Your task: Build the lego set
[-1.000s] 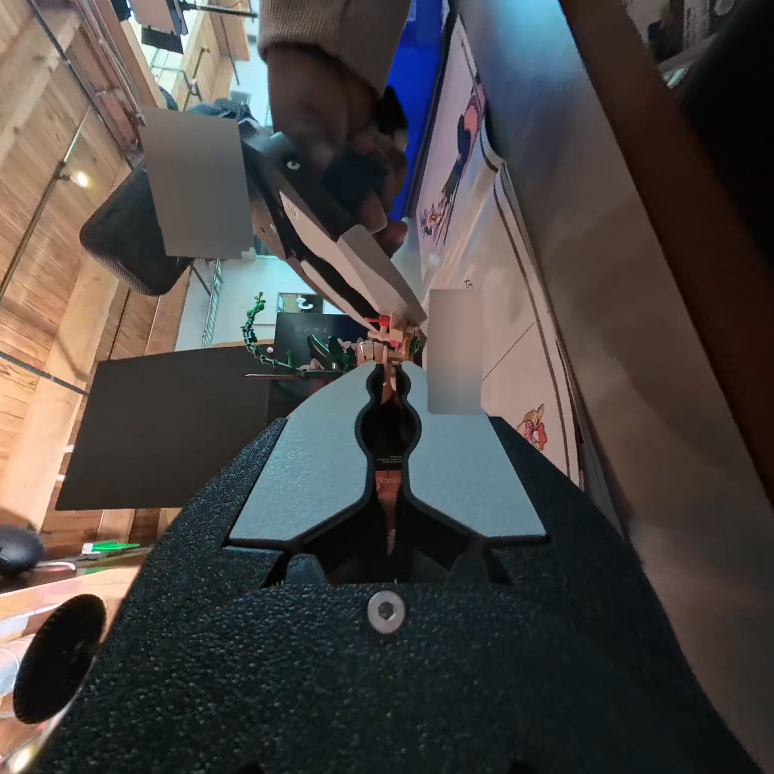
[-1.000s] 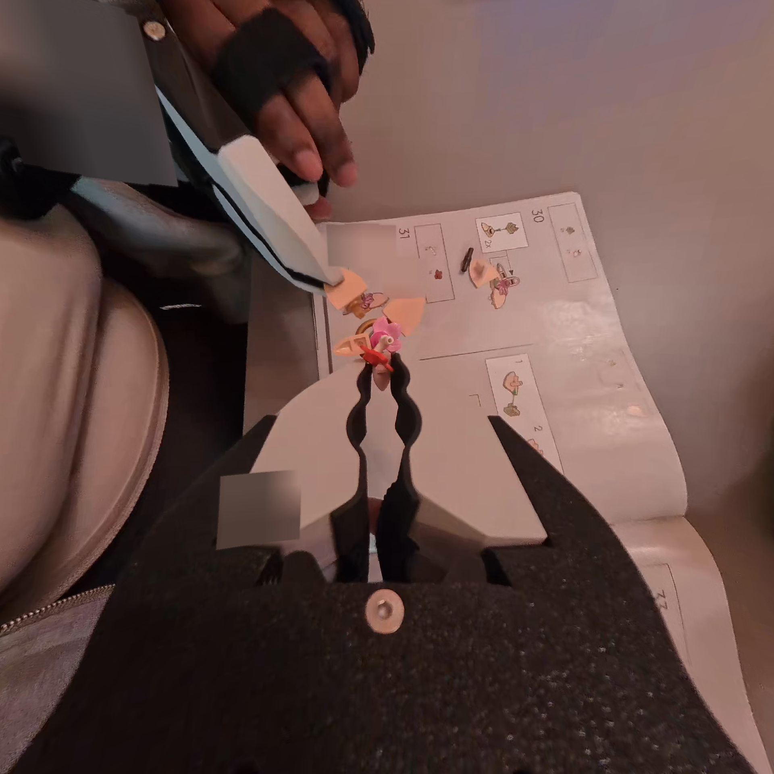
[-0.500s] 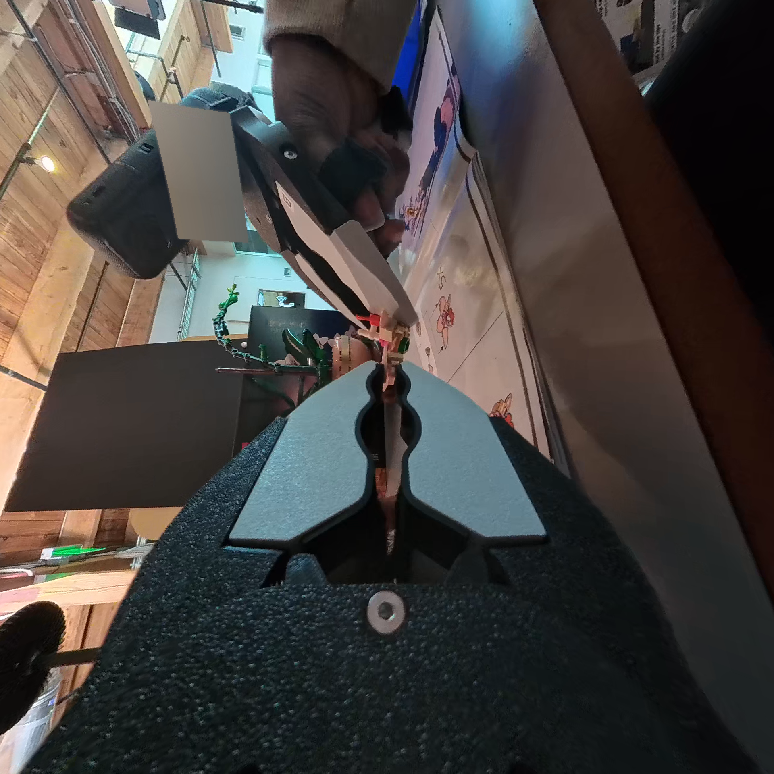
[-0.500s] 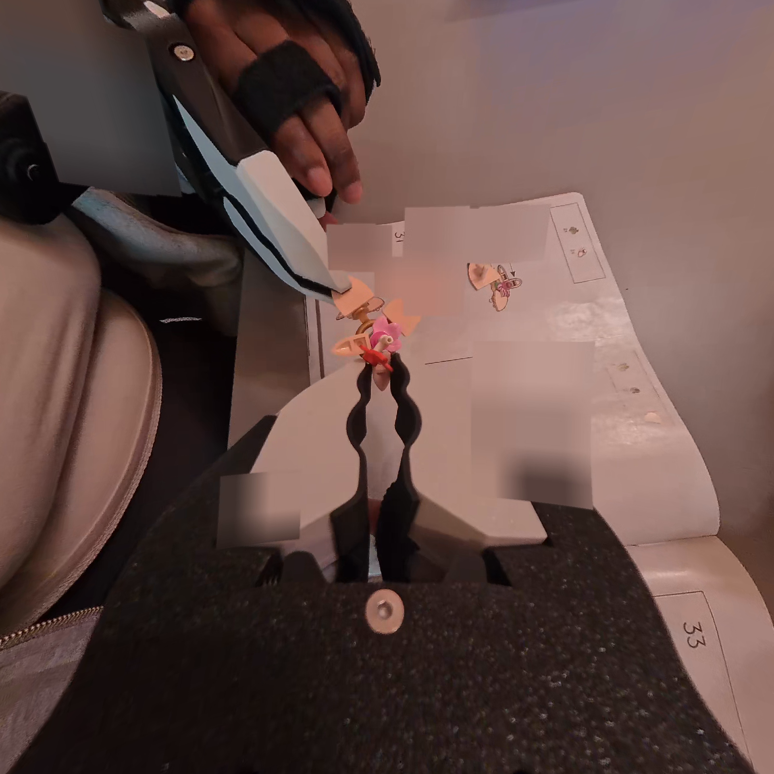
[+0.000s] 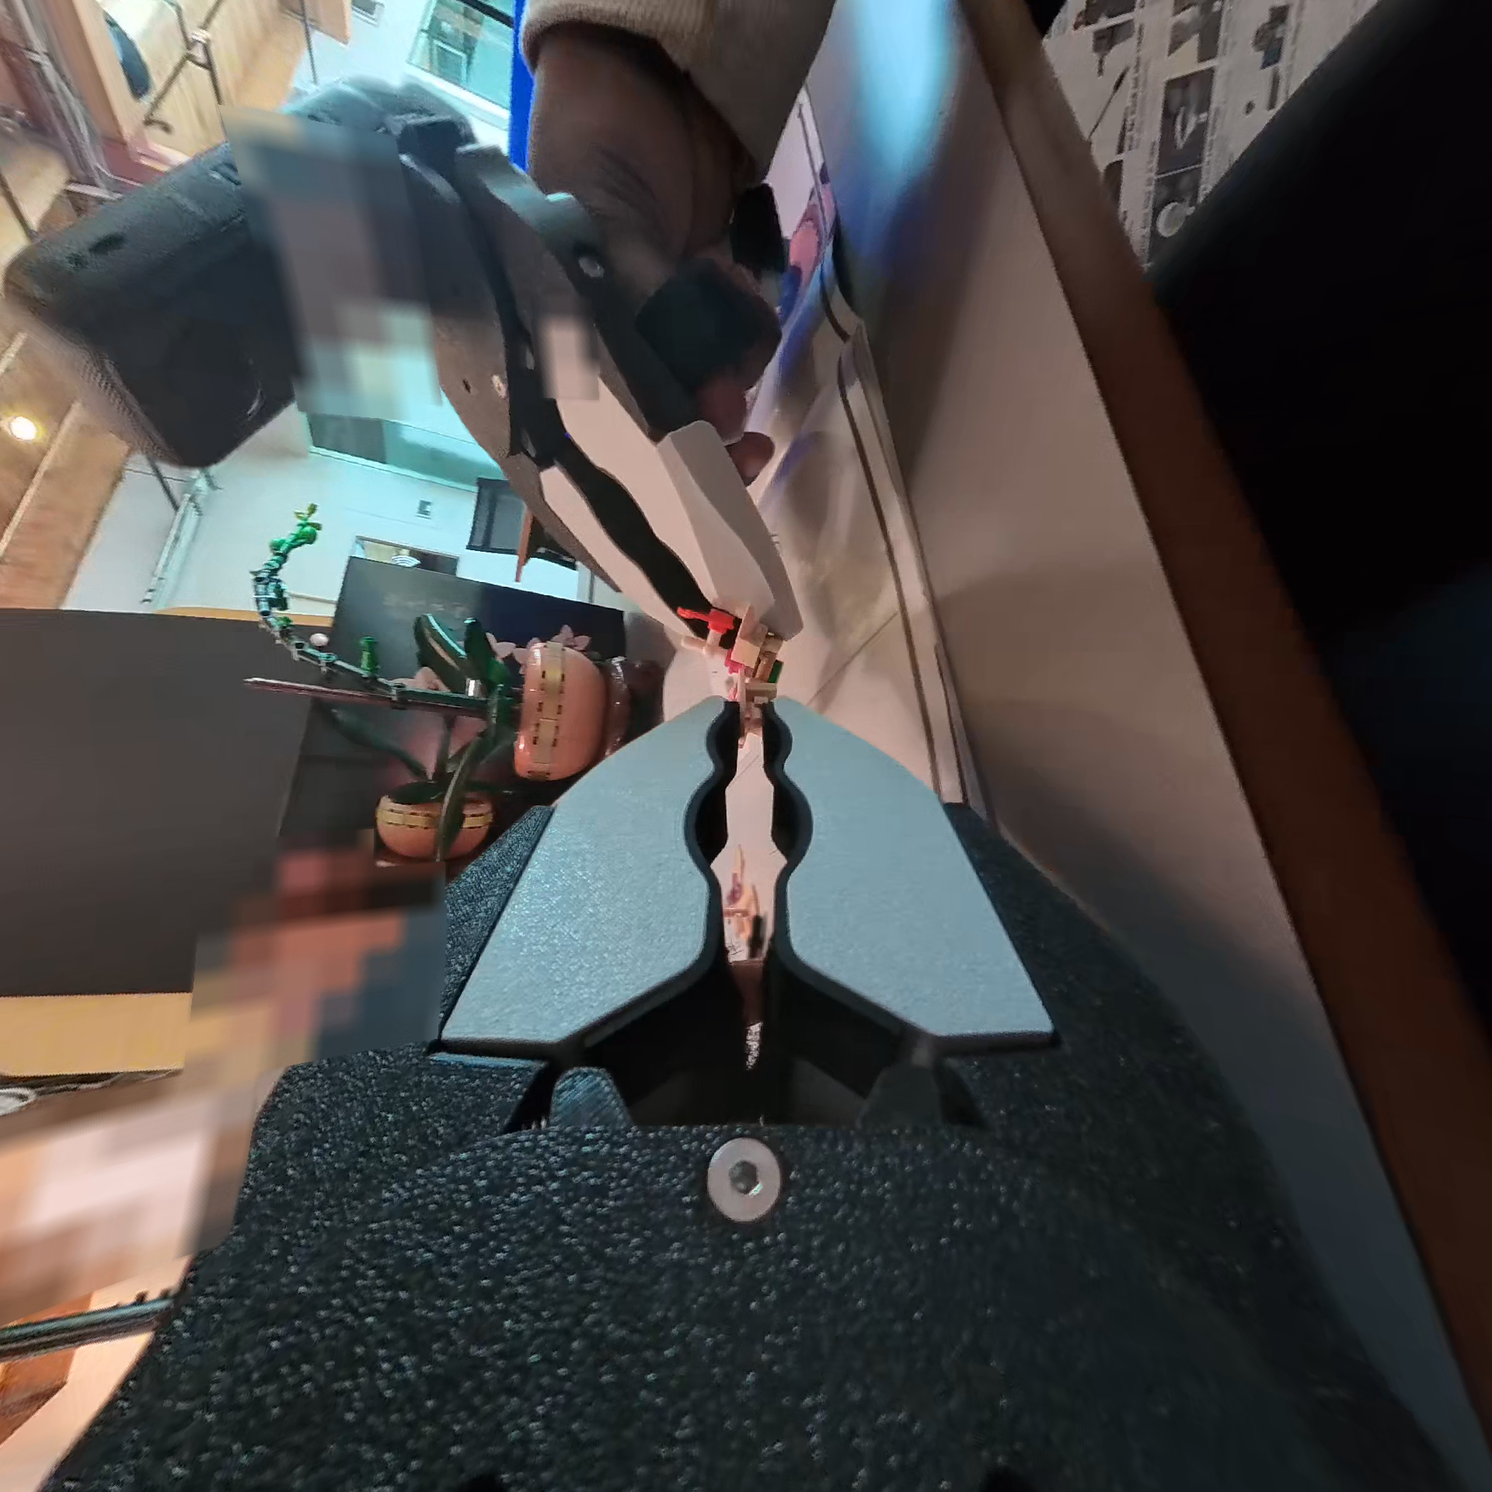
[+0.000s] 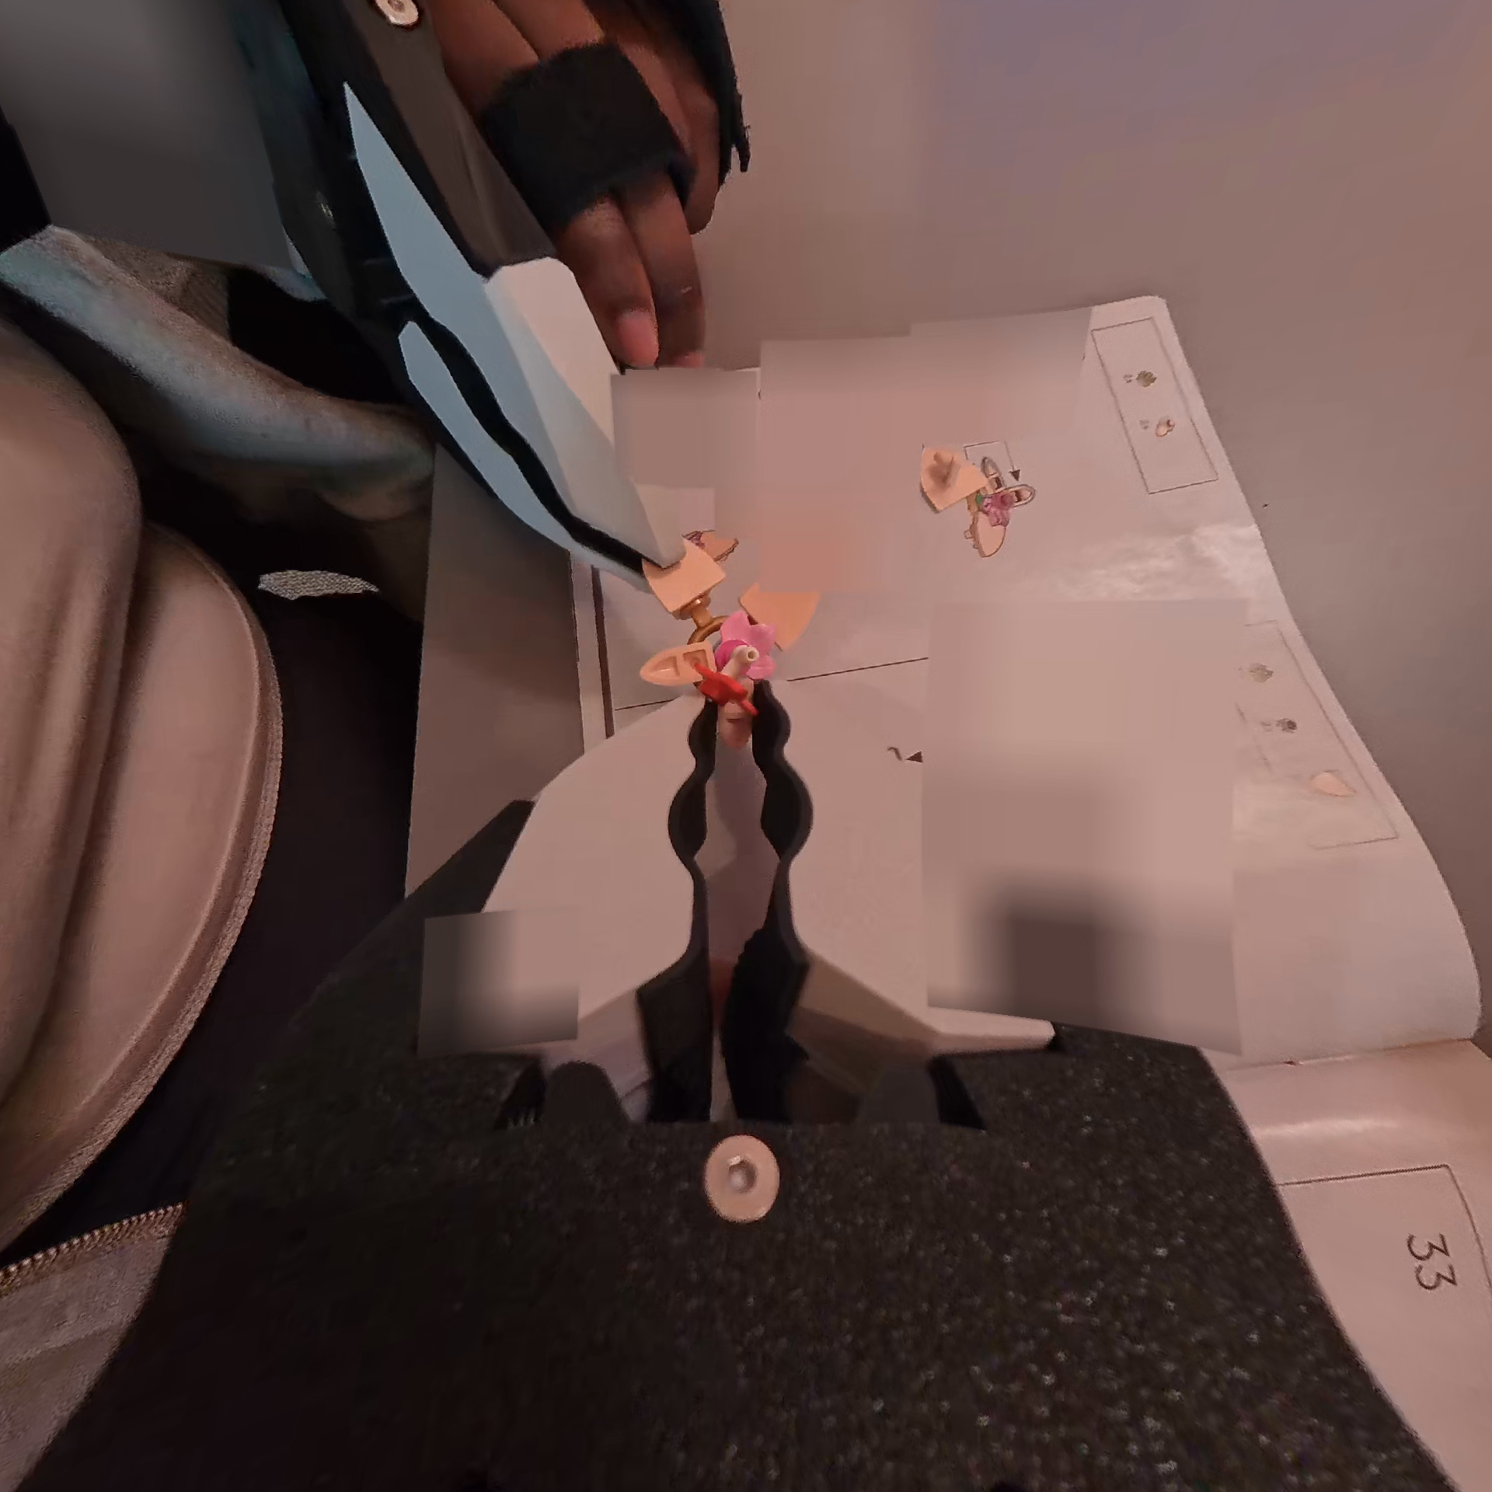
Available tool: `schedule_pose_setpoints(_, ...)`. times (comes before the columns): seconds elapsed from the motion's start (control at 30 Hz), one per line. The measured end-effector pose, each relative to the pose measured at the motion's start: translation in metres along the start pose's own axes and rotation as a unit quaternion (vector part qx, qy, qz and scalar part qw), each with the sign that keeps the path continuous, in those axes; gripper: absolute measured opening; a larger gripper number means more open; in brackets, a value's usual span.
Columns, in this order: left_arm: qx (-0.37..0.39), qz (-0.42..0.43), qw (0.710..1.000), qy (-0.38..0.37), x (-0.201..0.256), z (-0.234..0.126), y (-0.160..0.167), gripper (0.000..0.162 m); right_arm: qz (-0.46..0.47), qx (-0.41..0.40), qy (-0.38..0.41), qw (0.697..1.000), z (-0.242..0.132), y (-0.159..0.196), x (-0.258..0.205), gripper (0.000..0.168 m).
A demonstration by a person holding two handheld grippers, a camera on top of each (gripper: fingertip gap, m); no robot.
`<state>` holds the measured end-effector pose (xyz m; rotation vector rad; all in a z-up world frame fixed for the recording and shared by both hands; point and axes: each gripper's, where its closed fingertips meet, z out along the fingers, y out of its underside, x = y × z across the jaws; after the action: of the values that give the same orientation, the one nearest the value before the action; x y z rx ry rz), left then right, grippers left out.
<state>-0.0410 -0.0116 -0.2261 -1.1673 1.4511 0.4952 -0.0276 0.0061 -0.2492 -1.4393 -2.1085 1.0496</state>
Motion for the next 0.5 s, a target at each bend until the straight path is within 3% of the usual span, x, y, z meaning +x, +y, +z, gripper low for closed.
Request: schedule_pose_setpoints(0.5, 0.030, -0.023, 0.998, 0.041, 0.014, -0.003, -0.004, 0.005, -0.009, -0.003, -0.026, 1.000, 0.009, 0.008, -0.007, 0.008)
